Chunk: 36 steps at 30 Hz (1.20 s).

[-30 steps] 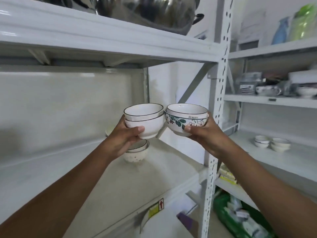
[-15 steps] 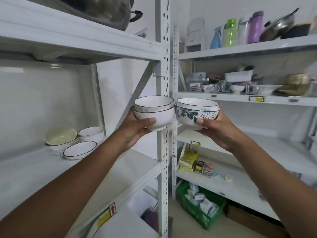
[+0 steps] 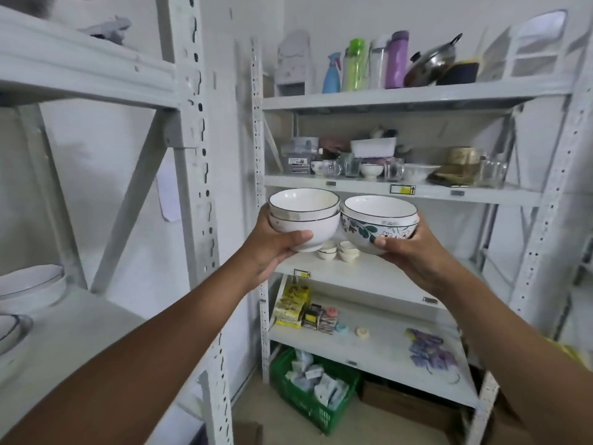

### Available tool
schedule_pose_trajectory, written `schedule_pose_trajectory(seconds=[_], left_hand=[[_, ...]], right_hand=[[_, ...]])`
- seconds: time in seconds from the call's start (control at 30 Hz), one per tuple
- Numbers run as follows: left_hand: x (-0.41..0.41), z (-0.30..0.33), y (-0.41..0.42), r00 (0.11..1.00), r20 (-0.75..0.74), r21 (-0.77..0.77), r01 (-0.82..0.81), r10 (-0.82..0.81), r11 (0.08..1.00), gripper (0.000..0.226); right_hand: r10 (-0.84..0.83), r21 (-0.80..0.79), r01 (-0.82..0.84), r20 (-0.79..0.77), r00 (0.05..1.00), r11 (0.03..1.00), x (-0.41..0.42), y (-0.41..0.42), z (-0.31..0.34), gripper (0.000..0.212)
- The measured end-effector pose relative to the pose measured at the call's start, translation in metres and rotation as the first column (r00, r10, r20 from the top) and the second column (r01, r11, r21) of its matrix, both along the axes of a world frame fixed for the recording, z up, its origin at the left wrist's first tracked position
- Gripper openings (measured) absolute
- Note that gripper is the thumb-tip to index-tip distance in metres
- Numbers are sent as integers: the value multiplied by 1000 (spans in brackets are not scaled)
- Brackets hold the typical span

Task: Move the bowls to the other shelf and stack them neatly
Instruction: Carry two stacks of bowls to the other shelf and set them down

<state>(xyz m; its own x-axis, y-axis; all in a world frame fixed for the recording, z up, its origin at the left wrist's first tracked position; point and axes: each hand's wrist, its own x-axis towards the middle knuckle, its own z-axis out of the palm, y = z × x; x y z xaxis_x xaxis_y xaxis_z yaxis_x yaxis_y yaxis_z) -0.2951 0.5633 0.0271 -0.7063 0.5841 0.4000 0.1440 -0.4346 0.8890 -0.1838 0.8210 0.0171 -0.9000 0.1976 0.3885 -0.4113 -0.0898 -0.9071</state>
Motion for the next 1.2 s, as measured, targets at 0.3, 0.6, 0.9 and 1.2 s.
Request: schedule_pose_trajectory(seconds=[0.3,0.6,0.9,1.2], left_hand=[[-44,-19,90,993,67,-3,101,-100,995,117],[-83,-33,166,984,104,11,145,-146,989,123],[-150,-40,226,969,79,-31,236,-233,971,118],[-244,-48,280,936,71,-47,348,-344,936,120]], right_hand=[[-38,-21,38,-15,999,999,-26,83,-22,98],[-96,-27,96,-16,995,995,-47,144,-29,91],[-171,-21,171,19,985,985,-90,196,-37,98],[-296,-33,295,-10,955,955,-150,228,-43,93]])
